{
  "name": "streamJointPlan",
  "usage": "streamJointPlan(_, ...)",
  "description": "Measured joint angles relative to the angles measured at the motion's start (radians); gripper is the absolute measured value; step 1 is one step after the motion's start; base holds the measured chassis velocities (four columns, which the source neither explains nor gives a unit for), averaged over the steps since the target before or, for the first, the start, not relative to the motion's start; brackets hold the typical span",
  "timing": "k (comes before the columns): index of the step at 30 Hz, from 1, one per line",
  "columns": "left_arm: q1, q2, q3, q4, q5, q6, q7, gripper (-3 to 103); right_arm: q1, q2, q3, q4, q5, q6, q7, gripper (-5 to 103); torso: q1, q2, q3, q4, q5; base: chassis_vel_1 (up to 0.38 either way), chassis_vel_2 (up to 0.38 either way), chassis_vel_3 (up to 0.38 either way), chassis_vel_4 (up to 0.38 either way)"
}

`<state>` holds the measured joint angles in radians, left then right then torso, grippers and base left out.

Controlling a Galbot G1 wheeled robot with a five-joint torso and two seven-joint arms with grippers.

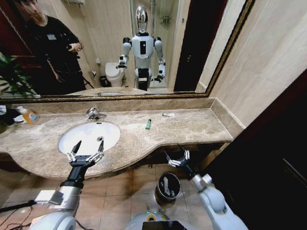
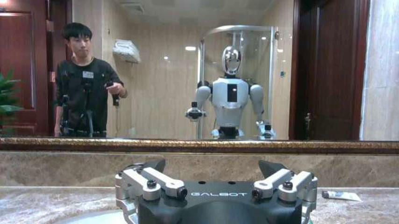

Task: Pick up the trash from the sink and place it in the trash bin.

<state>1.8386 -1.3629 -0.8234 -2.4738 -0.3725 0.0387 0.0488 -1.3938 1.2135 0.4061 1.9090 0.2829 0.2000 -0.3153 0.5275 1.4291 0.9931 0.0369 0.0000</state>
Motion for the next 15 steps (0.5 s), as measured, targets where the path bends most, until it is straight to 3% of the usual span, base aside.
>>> streamJointPlan(15, 0.0, 0.0, 0.0, 0.0, 0.0, 0.0, 0.0, 100, 0.39, -0.07, -0.201, -0.2, 0.096, -0.176, 0.025, 100, 0.0, 0.0, 0.0, 0.0, 0.0001, 0.0, 0.0, 0.0, 0.0)
